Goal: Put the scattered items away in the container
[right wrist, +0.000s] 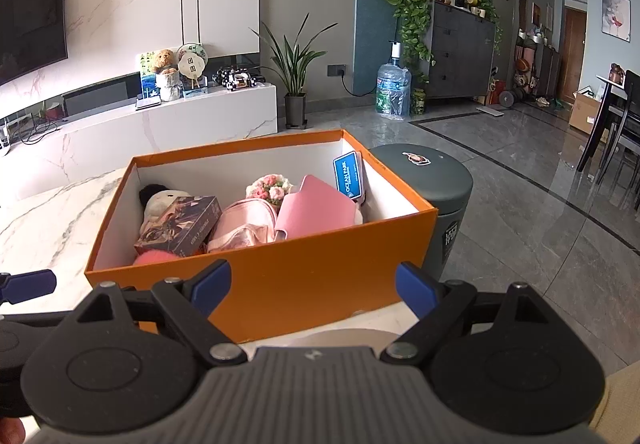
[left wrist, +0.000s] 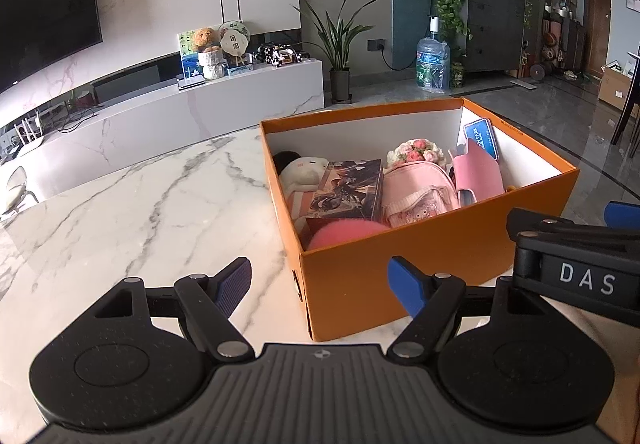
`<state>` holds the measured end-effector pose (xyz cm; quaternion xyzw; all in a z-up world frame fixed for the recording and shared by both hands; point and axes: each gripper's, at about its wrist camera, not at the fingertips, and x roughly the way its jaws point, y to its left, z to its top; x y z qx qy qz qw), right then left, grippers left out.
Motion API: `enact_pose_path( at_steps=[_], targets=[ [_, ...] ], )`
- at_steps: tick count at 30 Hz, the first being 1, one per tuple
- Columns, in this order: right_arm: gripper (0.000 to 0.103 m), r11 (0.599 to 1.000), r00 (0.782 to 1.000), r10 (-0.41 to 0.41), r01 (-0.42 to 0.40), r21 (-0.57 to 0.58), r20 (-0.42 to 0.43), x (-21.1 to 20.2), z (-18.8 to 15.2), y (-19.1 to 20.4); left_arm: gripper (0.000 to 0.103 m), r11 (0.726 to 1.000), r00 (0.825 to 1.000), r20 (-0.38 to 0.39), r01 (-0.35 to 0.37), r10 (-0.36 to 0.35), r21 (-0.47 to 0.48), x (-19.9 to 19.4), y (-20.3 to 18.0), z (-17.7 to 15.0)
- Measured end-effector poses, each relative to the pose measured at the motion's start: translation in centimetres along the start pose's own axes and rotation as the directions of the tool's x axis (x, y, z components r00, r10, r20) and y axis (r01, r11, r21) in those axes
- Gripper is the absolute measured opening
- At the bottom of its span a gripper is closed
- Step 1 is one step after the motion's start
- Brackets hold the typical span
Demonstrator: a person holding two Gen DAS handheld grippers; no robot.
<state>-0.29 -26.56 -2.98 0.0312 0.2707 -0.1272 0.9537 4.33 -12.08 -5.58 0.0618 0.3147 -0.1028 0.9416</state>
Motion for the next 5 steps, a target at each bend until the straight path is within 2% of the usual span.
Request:
enact_pose_path(
  at_steps=[5],
  targets=[
    [0.091, 1.0, 1.0, 0.002, -0.002, 0.003, 0.0, -0.02, 0.0, -0.06, 0.089, 1.0, 1.0, -0.002, 0.004, -0.004, -0.014, 0.09, 0.2, -0.07]
  ],
)
